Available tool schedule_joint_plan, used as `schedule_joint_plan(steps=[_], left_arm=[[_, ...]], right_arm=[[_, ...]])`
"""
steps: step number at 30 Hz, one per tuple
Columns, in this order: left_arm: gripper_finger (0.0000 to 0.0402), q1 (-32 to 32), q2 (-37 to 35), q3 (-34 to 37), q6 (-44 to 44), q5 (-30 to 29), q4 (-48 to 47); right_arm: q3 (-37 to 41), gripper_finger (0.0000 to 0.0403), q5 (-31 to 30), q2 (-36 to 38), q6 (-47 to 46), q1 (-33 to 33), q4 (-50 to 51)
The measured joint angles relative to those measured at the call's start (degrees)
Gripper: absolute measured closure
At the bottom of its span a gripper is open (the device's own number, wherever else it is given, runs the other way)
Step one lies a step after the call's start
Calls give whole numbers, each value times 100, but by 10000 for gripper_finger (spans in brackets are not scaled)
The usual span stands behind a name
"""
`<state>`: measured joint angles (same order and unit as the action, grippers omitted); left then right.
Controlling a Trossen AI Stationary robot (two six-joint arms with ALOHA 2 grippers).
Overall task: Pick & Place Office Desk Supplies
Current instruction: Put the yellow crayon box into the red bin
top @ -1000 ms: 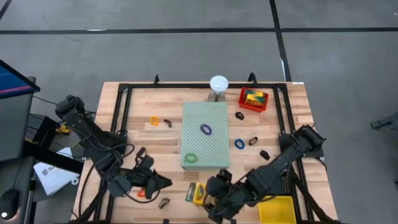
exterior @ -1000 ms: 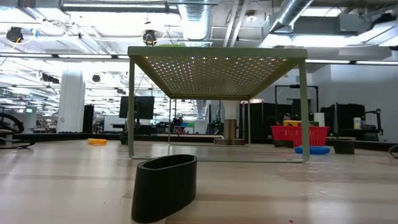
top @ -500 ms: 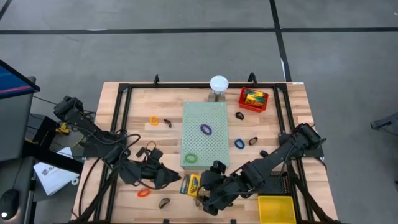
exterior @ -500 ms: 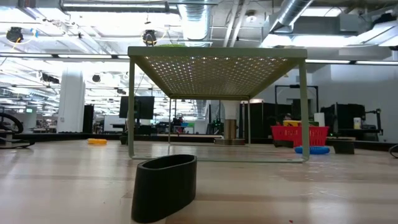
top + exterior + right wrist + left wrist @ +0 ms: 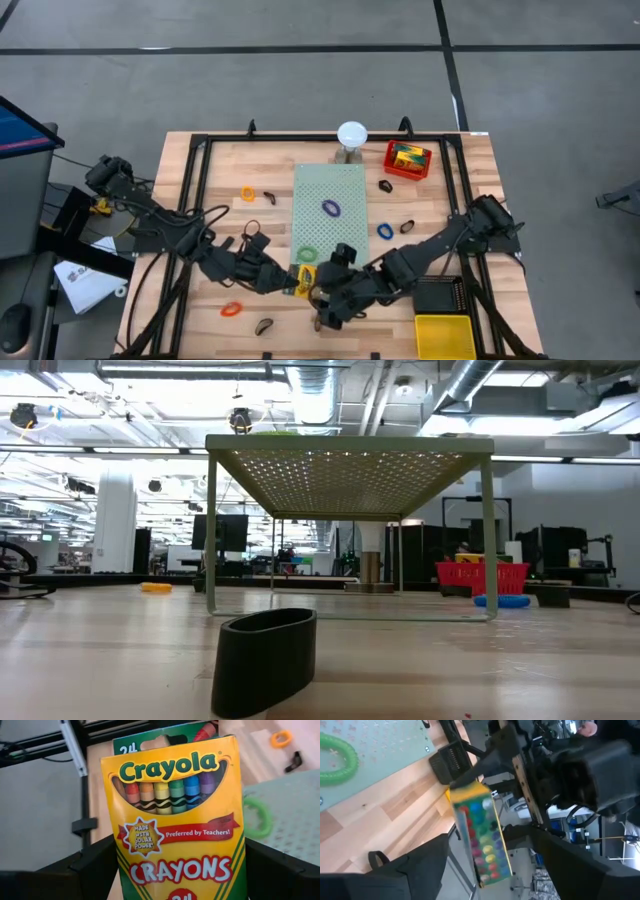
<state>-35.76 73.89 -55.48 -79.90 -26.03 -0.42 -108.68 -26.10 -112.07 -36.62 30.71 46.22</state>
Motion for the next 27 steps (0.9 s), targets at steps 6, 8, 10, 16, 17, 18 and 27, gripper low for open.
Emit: schedule_joint_plan(steps=[6,8,10,16,17,18,27], left_arm=[[100,135,0,0,-1,1,-63],[101,192,0,0,1,2,-86],[101,251,0,0,1,2,-79],[104,360,0,0,-6,256,-120],[108,359,0,0,-6,268,-158],[114,358,0,0,-8,285,-192],[243,369,0,0,-54,352,-369]], right_arm=[[0,58,-99,0,221,-136,-67],[0,58,-99,0,278,-176,-127],[0,58,-99,0,279,-200,-171],[0,58,-101,0,277,-273,-169],[0,58,-101,0,277,-285,-169],[0,58,-99,0,278,-305,-169],[0,58,-101,0,277,-445,-197]])
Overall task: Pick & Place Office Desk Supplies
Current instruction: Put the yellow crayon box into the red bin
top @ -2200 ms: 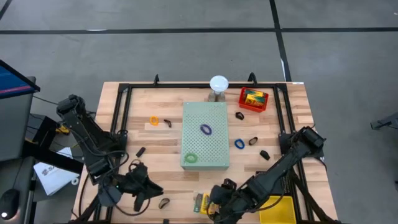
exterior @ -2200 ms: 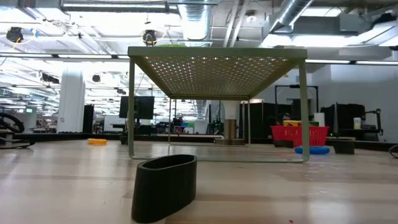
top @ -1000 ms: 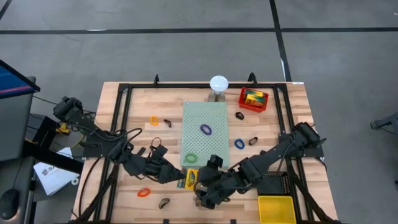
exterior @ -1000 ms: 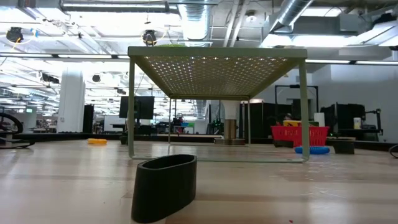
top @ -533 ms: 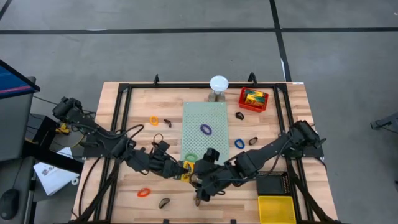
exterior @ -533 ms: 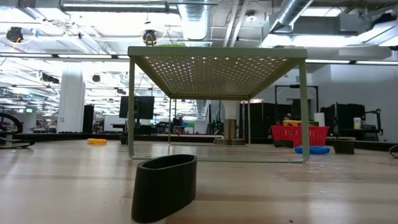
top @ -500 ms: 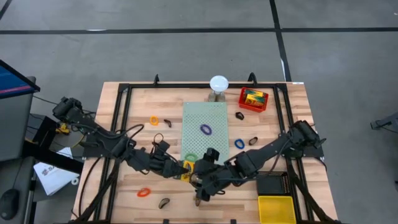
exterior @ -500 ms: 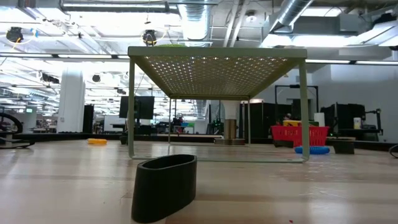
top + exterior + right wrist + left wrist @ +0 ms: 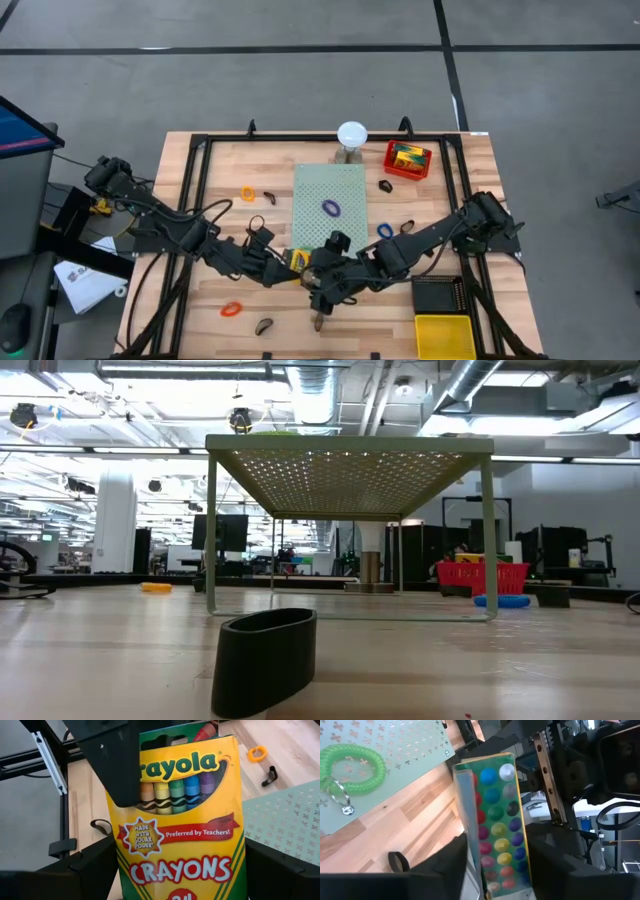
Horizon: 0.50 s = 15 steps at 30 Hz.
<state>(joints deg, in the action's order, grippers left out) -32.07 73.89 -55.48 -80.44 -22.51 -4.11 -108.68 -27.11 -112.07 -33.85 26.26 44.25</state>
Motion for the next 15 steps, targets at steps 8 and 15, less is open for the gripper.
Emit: schedule_joint_plan(steps=[8,15], left_arm=[[299,32,0,0,-22,-127,3],[284,32,0,0,-15,-170,8]], right_arm=[[0,58,-4,0,96,-7,-25],[0,58,-7,0,87,-7,-71]])
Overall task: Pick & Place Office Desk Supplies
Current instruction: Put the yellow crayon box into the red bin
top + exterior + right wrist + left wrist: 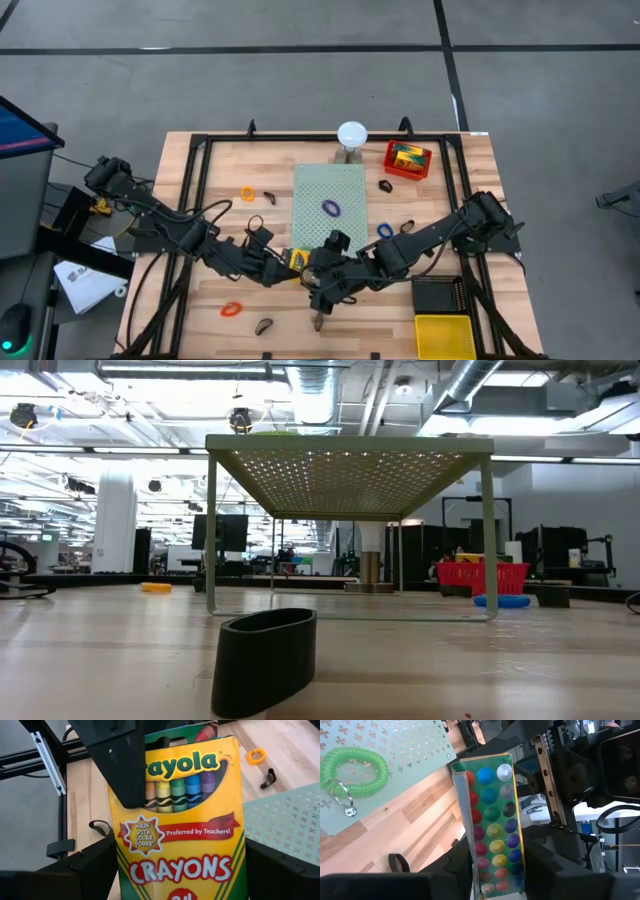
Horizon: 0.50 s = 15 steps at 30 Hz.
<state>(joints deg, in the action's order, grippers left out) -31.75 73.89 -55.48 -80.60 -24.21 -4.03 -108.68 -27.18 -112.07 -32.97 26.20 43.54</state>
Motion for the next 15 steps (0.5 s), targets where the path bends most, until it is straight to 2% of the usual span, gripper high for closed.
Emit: schedule_joint_plan(steps=[5,15], left_arm=[[308,-26,0,0,-49,-29,13],[300,-153,-3,-2,-45,-83,38]], right_arm=[[0,51,4,0,-40,0,-17],[-552,37,22,-3,-22,39,177]])
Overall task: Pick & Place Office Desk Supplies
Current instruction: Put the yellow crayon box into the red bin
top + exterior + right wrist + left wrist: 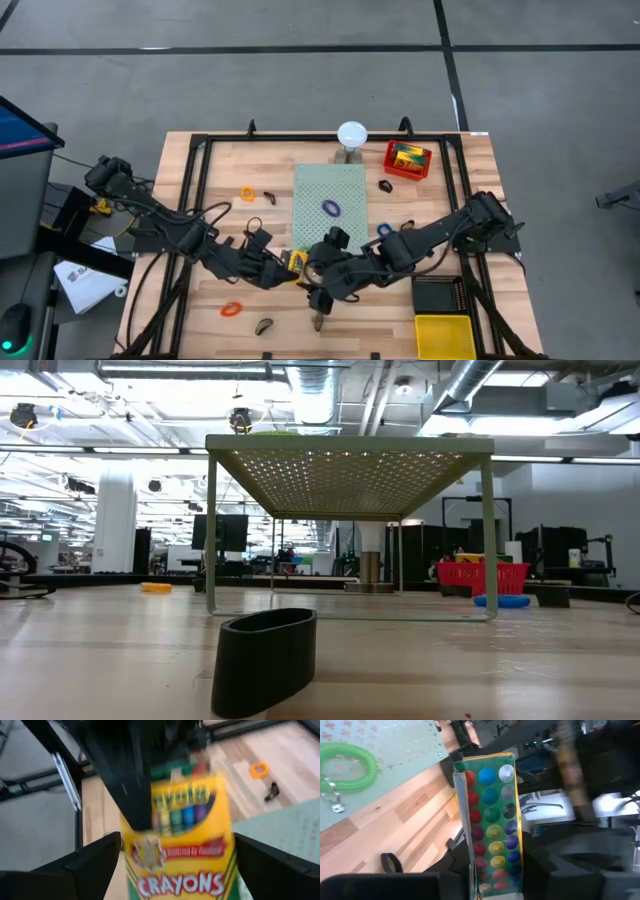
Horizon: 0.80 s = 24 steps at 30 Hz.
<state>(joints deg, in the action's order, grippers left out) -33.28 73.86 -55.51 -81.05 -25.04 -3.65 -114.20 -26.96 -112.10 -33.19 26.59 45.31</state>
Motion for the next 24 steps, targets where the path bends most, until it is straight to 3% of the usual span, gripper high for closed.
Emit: schedule_joint_plan(steps=[6,10,18,24], left_arm=[[301,-145,16,13,-7,-7,-165],[301,-347,16,13,439,164,-178],[301,-844,14,13,2472,1085,-80],[301,-908,13,11,3307,1772,-52]], right_arm=[[-354,37,31,10,-5,166,412],[-612,37,351,10,-123,262,613],[-999,37,1271,8,-41,534,455],[-1118,37,1908,5,125,541,-70]])
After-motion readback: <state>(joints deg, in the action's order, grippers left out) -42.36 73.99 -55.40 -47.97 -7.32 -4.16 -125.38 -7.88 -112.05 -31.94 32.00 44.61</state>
